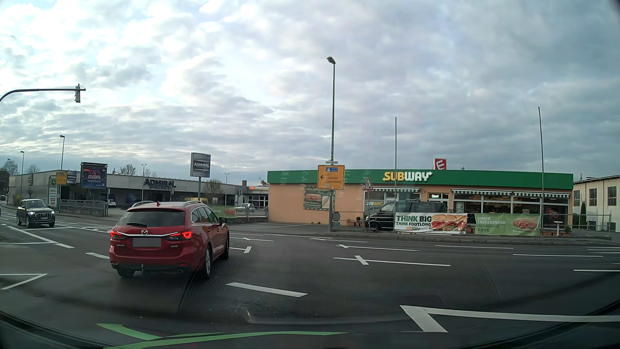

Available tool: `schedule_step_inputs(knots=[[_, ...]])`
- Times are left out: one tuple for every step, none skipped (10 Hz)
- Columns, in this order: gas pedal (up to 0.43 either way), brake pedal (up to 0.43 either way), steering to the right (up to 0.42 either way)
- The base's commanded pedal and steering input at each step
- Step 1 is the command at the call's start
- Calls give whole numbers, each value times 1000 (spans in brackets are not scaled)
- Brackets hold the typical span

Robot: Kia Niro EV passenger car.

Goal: Follow the waypoints while adhering to traffic rules and regulations

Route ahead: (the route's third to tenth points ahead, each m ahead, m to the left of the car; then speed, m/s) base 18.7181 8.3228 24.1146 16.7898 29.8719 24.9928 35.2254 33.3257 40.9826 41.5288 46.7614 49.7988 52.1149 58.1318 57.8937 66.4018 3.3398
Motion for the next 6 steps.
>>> schedule_step_inputs(knots=[[280, 0, 0], [280, 0, 1], [280, 0, 2], [280, 0, 2], [280, 0, 3], [280, 0, 4]])
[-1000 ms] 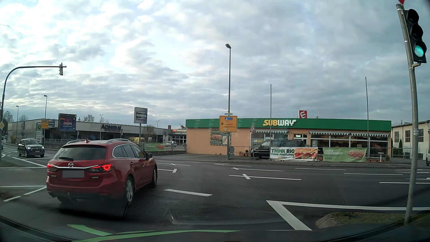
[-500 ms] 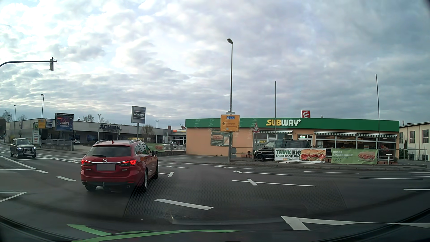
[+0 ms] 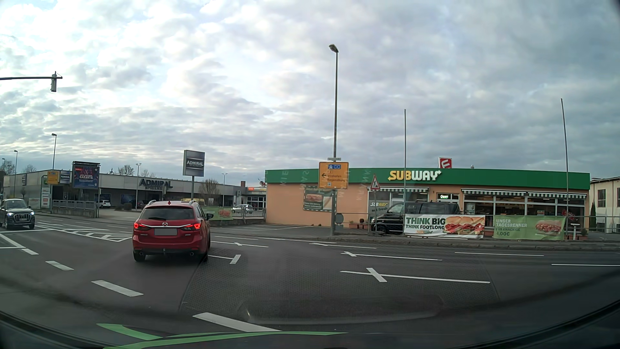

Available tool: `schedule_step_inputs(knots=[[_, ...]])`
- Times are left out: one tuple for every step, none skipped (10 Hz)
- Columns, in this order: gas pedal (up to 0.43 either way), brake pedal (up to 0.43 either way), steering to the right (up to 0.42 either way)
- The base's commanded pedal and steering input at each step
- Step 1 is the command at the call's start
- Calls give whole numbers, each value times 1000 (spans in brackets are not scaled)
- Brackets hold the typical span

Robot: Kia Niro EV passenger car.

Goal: Follow the waypoints while adhering to traffic rules and regulations

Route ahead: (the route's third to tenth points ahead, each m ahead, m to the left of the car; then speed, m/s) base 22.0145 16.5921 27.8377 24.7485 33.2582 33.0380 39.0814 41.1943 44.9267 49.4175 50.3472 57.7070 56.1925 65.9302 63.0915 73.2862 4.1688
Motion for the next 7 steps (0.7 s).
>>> schedule_step_inputs(knots=[[280, 0, 4], [268, 0, 4], [268, 0, 4], [268, 0, 6], [260, 0, 6], [248, 0, 6], [240, 0, 5]])
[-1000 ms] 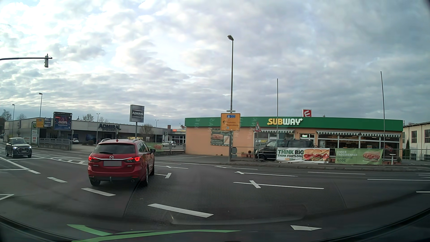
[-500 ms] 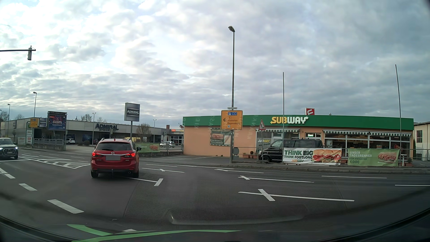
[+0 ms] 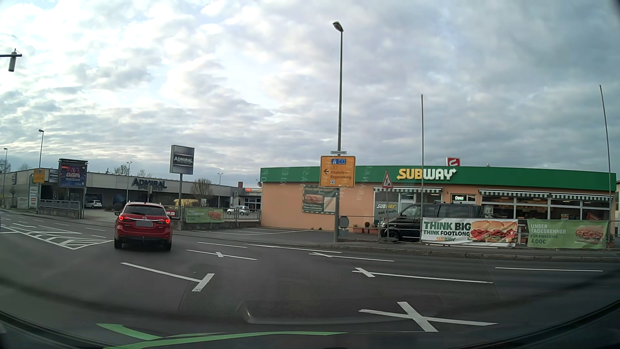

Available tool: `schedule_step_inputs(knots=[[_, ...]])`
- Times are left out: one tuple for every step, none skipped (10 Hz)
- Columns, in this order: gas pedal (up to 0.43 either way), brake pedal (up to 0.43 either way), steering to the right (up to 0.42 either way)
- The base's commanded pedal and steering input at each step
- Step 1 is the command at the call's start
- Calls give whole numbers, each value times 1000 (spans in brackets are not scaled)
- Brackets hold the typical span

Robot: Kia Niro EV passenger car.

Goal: Follow the waypoints while adhering to traffic rules and regulations

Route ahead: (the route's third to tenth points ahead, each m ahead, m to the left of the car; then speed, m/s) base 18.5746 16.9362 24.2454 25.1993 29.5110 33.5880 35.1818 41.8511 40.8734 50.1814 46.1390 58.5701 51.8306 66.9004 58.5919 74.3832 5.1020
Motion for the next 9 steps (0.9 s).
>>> schedule_step_inputs(knots=[[220, 0, 3], [197, 0, 0], [189, 0, 0], [177, 0, 0], [150, 0, -1], [118, 0, -11], [98, 0, -26], [87, 0, -38], [87, 0, -52]])
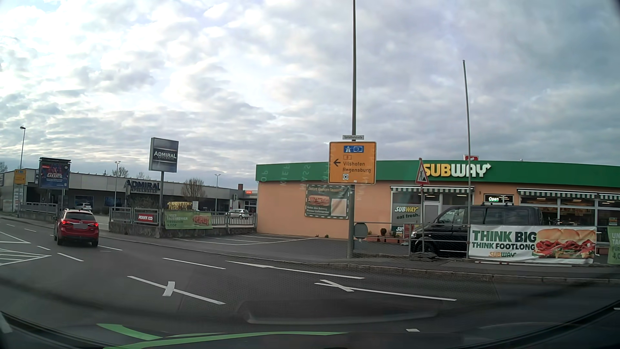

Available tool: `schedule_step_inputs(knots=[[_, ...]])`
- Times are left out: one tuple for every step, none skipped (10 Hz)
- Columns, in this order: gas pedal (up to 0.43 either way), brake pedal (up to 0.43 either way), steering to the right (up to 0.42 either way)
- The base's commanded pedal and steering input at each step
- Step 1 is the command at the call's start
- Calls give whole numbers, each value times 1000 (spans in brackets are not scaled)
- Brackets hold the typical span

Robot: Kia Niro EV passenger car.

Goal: Follow the waypoints while adhering to traffic rules and regulations

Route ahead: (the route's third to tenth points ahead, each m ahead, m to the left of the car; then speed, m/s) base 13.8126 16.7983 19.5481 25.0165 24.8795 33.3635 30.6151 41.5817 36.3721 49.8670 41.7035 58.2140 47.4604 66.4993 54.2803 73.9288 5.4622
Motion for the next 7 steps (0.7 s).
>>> schedule_step_inputs(knots=[[87, 0, -70], [87, 0, -89], [87, 0, -105], [87, 0, -125], [87, 0, -144], [87, 0, -155], [87, 0, -163]])
